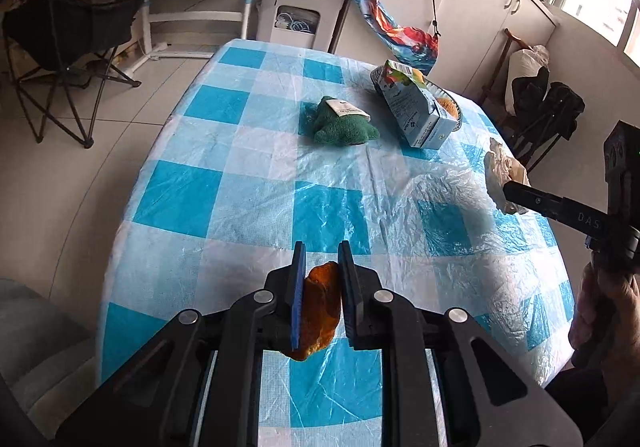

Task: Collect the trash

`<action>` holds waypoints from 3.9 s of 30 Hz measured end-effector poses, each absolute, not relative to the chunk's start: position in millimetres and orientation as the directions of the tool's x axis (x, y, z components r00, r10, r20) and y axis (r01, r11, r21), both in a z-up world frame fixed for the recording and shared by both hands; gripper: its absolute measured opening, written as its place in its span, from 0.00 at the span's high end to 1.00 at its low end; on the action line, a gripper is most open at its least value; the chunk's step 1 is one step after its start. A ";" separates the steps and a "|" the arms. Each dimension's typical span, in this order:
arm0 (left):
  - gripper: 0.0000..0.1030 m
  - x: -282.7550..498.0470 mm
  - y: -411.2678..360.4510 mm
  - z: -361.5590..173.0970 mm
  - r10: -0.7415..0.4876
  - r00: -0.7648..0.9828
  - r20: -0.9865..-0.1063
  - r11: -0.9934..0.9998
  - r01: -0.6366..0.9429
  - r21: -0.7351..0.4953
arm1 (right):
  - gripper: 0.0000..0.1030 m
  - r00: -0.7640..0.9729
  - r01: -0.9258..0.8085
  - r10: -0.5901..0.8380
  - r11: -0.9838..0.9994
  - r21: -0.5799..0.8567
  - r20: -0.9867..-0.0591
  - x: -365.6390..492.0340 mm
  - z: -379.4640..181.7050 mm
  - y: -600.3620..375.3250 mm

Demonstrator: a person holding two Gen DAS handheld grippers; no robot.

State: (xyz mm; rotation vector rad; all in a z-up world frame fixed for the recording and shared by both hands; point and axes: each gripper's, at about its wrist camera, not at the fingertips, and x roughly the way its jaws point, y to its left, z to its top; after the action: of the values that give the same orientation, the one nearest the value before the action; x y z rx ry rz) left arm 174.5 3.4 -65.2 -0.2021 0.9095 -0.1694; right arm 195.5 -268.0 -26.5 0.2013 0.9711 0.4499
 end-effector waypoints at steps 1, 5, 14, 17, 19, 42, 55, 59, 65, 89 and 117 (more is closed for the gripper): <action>0.85 170.5 5.5 -62.3 -0.232 0.610 -0.758 0.967 0.059 -0.248 | 0.77 0.469 -0.295 0.484 0.874 0.386 -0.739 189.2 -24.5 -262.4; 0.85 151.0 12.4 -52.5 -0.239 0.634 -0.736 0.962 0.053 -0.267 | 0.77 0.410 -0.336 0.601 0.799 0.499 -0.686 169.5 -21.8 -247.9; 0.85 105.0 21.6 -48.0 -0.243 0.645 -0.725 0.959 0.050 -0.278 | 0.77 0.398 -0.357 0.629 0.777 0.518 -0.668 133.8 -20.7 -244.4; 0.85 85.0 18.6 -48.1 -0.255 0.641 -0.724 0.959 0.072 -0.275 | 0.77 0.395 -0.368 0.643 0.766 0.528 -0.657 119.4 -18.7 -240.4; 0.85 69.2 15.4 -49.2 -0.263 0.635 -0.727 0.960 0.093 -0.266 | 0.77 0.383 -0.381 0.659 0.751 0.539 -0.647 107.3 -17.4 -235.5; 0.84 -35.7 12.0 -65.1 -0.263 0.544 -0.797 0.964 0.167 -0.205 | 0.36 0.320 -0.412 0.510 0.834 0.367 -0.799 -15.6 -47.4 -182.7; 0.33 -61.3 -7.0 -28.2 -0.058 0.745 -0.665 0.992 0.117 0.045 | 0.28 0.620 -0.171 0.435 0.887 0.429 -0.653 -8.5 -28.3 -237.0; 0.23 -64.0 2.0 -14.2 -0.006 0.795 -0.606 0.997 0.048 0.053 | 0.27 0.634 -0.169 0.405 0.904 0.393 -0.659 -22.7 -25.6 -240.6; 0.10 -72.7 17.8 3.8 0.083 0.855 -0.513 0.996 -0.054 0.071 | 0.23 0.658 -0.180 0.326 0.944 0.278 -0.679 -31.0 -24.6 -223.2; 0.07 -90.4 45.9 25.5 0.125 0.899 -0.420 0.992 -0.124 0.029 | 0.20 0.667 -0.255 0.190 0.967 0.019 -0.720 -37.0 -34.8 -165.0; 0.07 -79.0 43.0 6.9 0.150 0.872 -0.466 0.989 -0.137 0.060 | 0.19 0.681 -0.262 0.206 0.965 0.030 -0.703 -36.7 -28.3 -160.3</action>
State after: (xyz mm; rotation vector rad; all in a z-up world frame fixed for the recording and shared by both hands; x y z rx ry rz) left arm -79.0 43.0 6.9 0.0255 0.4892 0.1500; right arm -36.7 -160.3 -28.3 -0.0754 0.7786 0.2629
